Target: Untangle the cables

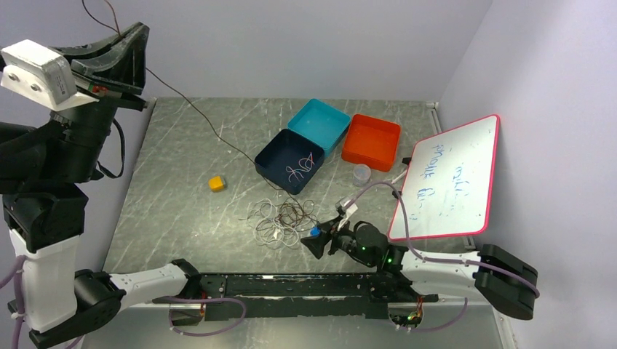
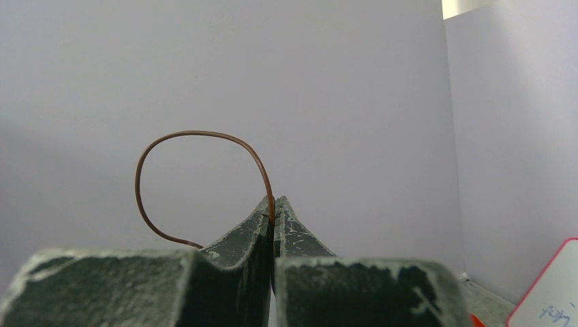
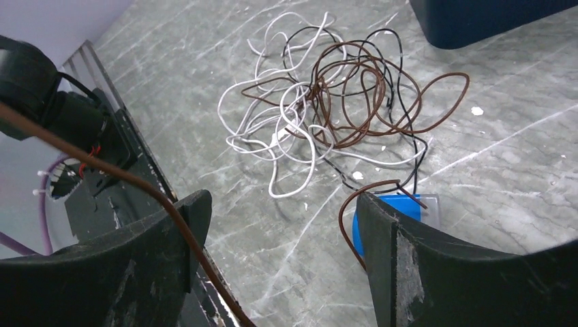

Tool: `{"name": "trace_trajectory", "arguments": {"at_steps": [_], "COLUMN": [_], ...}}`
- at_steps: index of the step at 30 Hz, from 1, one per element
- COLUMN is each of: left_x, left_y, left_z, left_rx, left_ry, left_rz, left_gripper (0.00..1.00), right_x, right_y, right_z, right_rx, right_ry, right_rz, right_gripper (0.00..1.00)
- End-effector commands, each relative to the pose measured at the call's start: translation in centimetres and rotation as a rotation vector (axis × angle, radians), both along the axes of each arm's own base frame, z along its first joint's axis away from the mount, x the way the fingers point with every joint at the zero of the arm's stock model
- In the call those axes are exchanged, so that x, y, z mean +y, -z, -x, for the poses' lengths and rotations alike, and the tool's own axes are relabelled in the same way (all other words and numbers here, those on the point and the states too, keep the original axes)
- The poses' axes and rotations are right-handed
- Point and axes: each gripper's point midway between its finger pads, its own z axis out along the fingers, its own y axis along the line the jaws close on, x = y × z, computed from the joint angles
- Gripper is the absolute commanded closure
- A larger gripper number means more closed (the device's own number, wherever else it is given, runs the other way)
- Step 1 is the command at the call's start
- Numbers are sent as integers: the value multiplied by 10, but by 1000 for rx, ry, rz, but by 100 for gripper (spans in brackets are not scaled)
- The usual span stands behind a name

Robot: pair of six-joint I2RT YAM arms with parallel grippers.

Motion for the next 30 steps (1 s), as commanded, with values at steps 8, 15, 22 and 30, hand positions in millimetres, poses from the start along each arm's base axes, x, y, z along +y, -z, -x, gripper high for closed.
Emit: {"name": "trace_trajectory", "arguments": {"at_steps": [8,15,22,30], "left_x": [37,42,31,28], "left_y": [-34,-39,-36,-30], "left_z": [15,18,13,14], "left_rx": [-118,-139,-130,-121], "left_ry": [-143,-165,-132,-113], "left_rz": [41,42,23,21], "left_gripper": [93,93,93,93], "right_x": [-45,-49,-31,5], "right_y": [46,55,30,-74], "right_z": [0,1,-5,-26], "right_rx": [113,125,67,-155], "right_ry": [183,189,141,75], "right_rz": [-11,15,20,-13], "right_gripper": [27,21,22,18]}}
